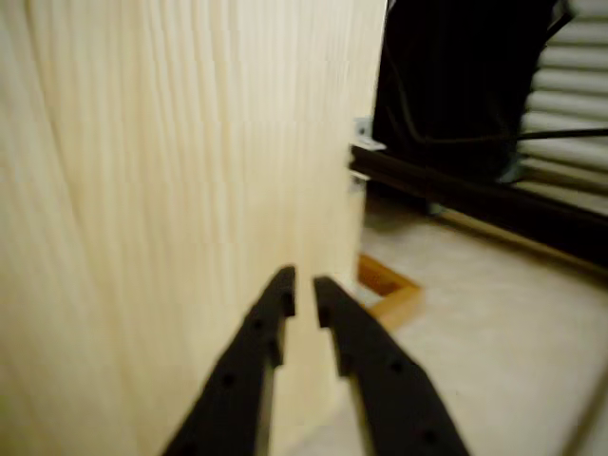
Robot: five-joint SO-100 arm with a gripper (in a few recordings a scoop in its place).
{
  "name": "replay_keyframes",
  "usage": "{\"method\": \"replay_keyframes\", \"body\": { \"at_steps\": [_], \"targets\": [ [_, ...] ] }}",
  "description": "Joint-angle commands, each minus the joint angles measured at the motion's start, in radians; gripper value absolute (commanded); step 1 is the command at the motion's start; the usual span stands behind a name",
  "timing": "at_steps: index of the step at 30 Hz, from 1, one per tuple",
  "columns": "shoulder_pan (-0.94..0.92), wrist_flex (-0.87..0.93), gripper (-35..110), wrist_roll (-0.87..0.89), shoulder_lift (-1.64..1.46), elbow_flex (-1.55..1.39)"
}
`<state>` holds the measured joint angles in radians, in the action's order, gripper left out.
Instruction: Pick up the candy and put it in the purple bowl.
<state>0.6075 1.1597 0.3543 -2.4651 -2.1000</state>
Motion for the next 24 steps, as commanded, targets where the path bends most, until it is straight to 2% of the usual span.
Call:
{"method": "replay_keyframes", "body": {
  "at_steps": [1,7,11,24],
  "targets": [
    [0.035,-0.029,3,0.137,0.037,0.097],
    [0.089,0.021,6,0.336,0.133,0.141],
    [0.127,-0.097,5,0.436,0.029,0.011],
    [0.216,0.141,10,0.778,0.169,0.144]
  ]
}}
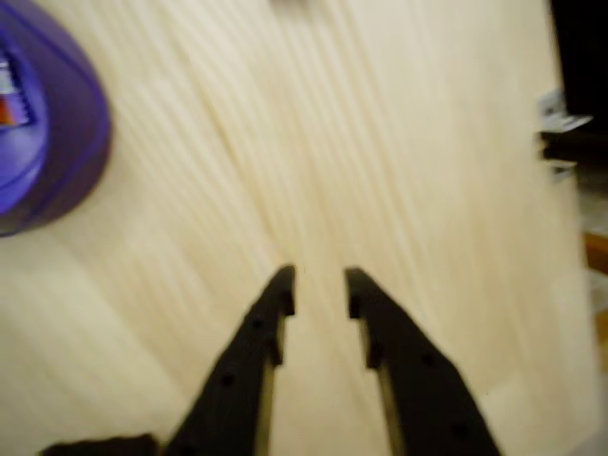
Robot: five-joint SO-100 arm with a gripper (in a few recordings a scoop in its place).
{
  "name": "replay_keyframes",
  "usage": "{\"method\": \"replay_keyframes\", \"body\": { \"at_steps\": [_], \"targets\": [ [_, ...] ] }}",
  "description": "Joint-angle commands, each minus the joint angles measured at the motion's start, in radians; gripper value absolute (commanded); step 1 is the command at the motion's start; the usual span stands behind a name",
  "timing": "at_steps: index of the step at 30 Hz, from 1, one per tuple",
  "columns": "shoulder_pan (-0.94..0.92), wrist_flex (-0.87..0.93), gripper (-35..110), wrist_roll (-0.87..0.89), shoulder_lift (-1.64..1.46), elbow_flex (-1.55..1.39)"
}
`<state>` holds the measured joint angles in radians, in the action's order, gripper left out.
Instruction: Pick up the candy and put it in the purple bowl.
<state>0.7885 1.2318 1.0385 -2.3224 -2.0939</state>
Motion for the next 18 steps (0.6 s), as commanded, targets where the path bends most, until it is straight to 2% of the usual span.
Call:
{"method": "replay_keyframes", "body": {
  "at_steps": [1,10,18],
  "targets": [
    [0.044,0.086,11,0.114,0.044,0.158],
    [0.118,0.212,9,0.319,0.199,0.325],
    [0.170,0.149,8,0.410,0.364,0.449]
  ]
}}
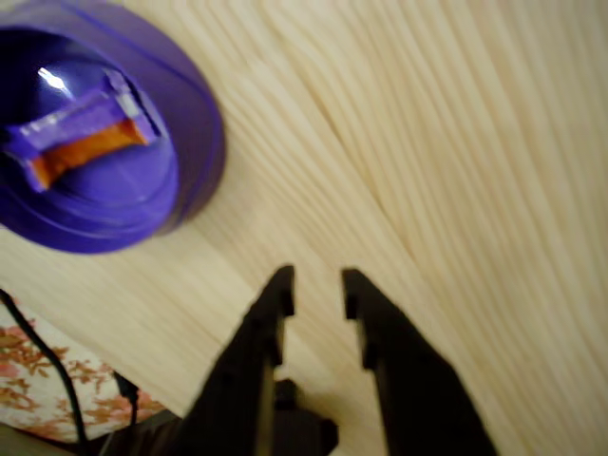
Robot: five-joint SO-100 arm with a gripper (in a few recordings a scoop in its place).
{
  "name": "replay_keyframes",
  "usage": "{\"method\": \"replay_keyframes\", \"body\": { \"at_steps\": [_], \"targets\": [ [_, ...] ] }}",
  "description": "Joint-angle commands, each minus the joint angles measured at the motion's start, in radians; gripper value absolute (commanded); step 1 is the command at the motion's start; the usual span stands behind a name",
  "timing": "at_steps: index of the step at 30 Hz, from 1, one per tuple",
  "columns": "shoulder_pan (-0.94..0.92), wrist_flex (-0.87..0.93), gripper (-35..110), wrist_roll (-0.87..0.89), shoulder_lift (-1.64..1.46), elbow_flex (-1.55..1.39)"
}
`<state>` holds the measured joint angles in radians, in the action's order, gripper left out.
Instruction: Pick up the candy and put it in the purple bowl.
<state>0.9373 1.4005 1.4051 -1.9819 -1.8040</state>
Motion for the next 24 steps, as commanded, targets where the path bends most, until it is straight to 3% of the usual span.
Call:
{"method": "replay_keyframes", "body": {
  "at_steps": [1,5,24],
  "targets": [
    [0.028,-0.015,8,0.057,0.054,0.190],
    [0.063,-0.014,18,0.137,0.161,0.296],
    [0.041,0.032,30,0.215,0.686,0.778]
  ]
}}
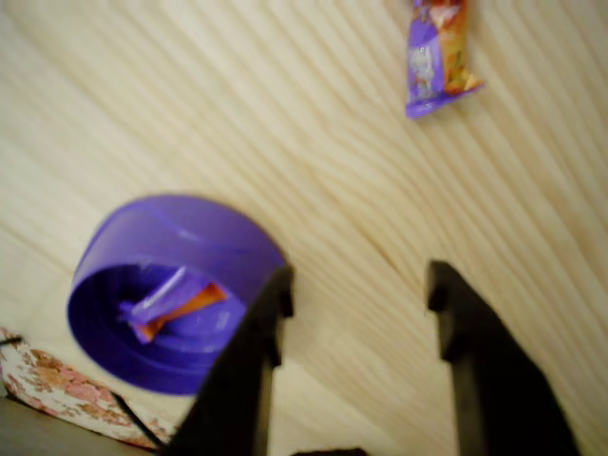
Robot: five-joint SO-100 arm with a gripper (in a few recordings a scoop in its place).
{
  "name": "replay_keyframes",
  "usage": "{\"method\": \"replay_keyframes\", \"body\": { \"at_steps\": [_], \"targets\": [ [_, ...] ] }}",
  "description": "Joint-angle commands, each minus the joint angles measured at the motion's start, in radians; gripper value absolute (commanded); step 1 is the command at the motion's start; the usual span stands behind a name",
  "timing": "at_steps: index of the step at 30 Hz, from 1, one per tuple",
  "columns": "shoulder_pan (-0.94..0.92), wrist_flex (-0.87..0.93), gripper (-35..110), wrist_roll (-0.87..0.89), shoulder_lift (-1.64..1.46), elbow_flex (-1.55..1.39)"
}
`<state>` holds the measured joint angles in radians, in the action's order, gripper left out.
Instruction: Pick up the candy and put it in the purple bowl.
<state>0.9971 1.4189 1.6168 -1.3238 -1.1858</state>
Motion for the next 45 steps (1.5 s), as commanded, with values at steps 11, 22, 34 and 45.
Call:
{"method": "replay_keyframes", "body": {
  "at_steps": [11,22,34,45],
  "targets": [
    [-0.087,0.066,34,-0.023,0.345,0.520],
    [-0.067,0.344,30,-0.037,0.876,1.407],
    [-0.077,0.344,29,-0.048,0.881,1.376],
    [-0.067,0.344,25,-0.114,0.788,1.157]
  ]
}}
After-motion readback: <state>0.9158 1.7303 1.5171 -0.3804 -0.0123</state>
